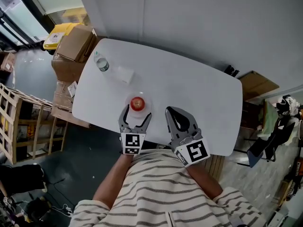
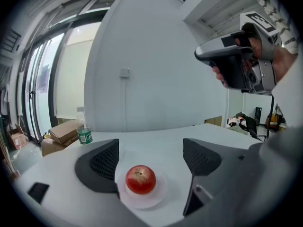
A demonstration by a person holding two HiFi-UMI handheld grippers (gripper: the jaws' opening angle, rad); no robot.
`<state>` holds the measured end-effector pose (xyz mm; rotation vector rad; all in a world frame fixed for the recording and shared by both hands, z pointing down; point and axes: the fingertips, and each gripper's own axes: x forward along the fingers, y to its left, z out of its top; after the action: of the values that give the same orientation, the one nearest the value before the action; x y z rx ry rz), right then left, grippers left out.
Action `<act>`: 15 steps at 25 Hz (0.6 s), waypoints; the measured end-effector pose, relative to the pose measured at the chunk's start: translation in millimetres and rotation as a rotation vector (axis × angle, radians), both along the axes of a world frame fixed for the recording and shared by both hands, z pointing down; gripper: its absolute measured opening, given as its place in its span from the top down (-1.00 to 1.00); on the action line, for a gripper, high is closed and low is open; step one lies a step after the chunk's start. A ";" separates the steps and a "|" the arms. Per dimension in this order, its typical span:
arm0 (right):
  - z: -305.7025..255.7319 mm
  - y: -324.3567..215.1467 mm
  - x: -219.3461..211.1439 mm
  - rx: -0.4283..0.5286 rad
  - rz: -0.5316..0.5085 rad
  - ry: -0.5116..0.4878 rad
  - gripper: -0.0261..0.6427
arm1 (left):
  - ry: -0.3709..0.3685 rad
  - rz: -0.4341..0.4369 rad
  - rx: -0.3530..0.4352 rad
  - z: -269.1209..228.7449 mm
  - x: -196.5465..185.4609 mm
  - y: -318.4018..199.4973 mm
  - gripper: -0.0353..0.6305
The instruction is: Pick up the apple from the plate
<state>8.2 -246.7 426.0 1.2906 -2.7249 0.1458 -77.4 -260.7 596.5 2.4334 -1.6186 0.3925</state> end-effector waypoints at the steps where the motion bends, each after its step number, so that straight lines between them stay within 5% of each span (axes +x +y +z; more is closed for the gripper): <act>1: -0.3 -0.1 0.3 0.001 0.000 0.000 0.89 | -0.005 -0.003 -0.007 6.0 -0.8 -0.7 -0.33; 15: 2.2 -4.3 2.7 -0.004 0.001 0.013 0.89 | -0.017 -0.042 -0.117 79.4 -12.4 -23.2 -0.40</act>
<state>10.9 -251.1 428.3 1.2866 -2.7120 0.1430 -89.8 -284.0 675.8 2.3128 -1.6037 0.4879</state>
